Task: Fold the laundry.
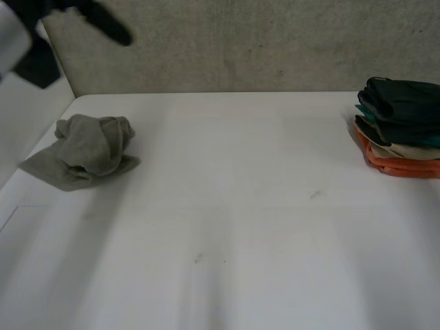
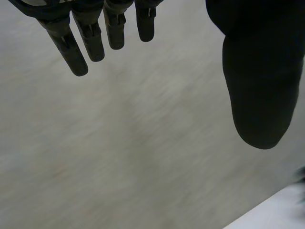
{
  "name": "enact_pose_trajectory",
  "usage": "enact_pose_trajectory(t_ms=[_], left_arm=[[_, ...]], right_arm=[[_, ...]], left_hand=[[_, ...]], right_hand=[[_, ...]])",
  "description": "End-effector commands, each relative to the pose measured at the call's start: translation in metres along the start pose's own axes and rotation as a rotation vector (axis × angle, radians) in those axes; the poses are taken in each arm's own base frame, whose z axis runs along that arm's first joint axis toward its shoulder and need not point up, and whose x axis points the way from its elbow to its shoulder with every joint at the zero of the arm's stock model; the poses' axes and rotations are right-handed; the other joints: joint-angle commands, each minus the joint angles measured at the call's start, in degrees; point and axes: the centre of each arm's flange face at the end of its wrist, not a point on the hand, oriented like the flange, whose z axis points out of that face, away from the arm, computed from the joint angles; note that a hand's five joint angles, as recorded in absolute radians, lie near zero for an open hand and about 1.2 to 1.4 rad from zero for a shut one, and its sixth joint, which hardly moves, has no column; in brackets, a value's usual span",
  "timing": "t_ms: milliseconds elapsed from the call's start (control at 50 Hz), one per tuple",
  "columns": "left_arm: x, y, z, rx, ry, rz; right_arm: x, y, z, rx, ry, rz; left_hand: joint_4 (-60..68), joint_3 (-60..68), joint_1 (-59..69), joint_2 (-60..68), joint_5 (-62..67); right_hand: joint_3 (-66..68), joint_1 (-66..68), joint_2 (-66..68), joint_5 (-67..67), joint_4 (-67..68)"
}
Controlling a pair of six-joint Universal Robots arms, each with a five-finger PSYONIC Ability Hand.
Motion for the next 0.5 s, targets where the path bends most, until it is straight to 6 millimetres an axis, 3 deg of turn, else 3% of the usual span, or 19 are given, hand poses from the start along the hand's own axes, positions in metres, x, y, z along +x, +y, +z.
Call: enact_pose_trajectory(t_ms=[20, 40, 60, 120, 140, 200, 220, 280, 400, 440, 480, 500], left_arm=[[-0.087, 0.065, 0.021, -0.255, -0.222, 0.25], [-0.095, 0.075, 0.023, -0.28, -0.229, 0.272], [-0.108, 0.098, 0.026, -0.334, -0.233, 0.304], [-0.125, 0.136, 0.032, -0.397, -0.213, 0.339], [-0.134, 0.161, 0.036, -0.42, -0.188, 0.358], [-0.147, 0.198, 0.045, -0.421, -0.149, 0.383], [-0.155, 0.22, 0.05, -0.41, -0.128, 0.398], [-0.173, 0.26, 0.061, -0.366, -0.113, 0.447], [-0.197, 0.314, 0.072, -0.351, -0.13, 0.462], [-0.202, 0.334, 0.073, -0.366, -0.127, 0.461], [-0.204, 0.342, 0.073, -0.372, -0.128, 0.466], [-0.207, 0.34, 0.075, -0.371, -0.138, 0.481]], right_arm=[[-0.106, -0.051, -0.068, -0.051, -0.382, 0.428], [-0.116, -0.052, -0.078, -0.086, -0.415, 0.446], [-0.135, -0.052, -0.099, -0.165, -0.476, 0.474], [-0.162, -0.053, -0.13, -0.282, -0.564, 0.488], [-0.175, -0.05, -0.147, -0.346, -0.607, 0.475], [-0.19, -0.042, -0.172, -0.443, -0.657, 0.428], [-0.199, -0.037, -0.186, -0.487, -0.685, 0.393], [-0.209, -0.027, -0.201, -0.527, -0.7, 0.335], [-0.218, -0.011, -0.217, -0.578, -0.697, 0.311], [-0.218, -0.007, -0.217, -0.58, -0.693, 0.306], [-0.217, -0.006, -0.218, -0.582, -0.69, 0.302], [-0.216, -0.004, -0.217, -0.583, -0.681, 0.297]], left_hand=[[-1.95, -1.69, 0.96, -1.13, -2.85], [-1.95, -1.69, 0.96, -1.13, -2.85], [-1.95, -1.69, 0.96, -1.13, -2.85], [-1.95, -1.69, 0.96, -1.13, -2.85], [-1.95, -1.69, 0.96, -1.13, -2.85], [-1.95, -1.69, 0.96, -1.13, -2.85], [-1.95, -1.69, 0.96, -1.13, -2.85], [-1.95, -1.69, 0.96, -1.13, -2.85], [-1.95, -1.69, 0.96, -1.13, -2.85], [5.94, 6.2, 8.86, 6.77, 5.05], [25.73, 25.99, 28.65, 26.55, 24.83], [57.65, 57.91, 60.57, 58.47, 56.76]], right_hand=[[-1.85, -2.88, -1.97, -2.77, -2.1], [-1.85, -2.88, -1.97, -2.77, -2.1], [-1.85, -2.88, -1.97, -2.77, -2.1], [-1.85, -2.88, -1.97, -2.77, -2.1], [-1.85, -2.88, -1.97, -2.77, -2.1], [-1.85, -2.88, -1.97, -2.77, -2.1], [-1.85, -2.88, -1.97, -2.77, -2.1], [-1.85, -2.88, -1.97, -2.77, -2.1], [-1.85, -2.88, -1.97, -2.77, -2.1], [-1.85, -2.88, -1.97, -2.77, -2.1], [-1.85, -2.88, -1.97, -2.77, -2.1], [-1.85, -2.88, -1.97, -2.77, -2.1]])
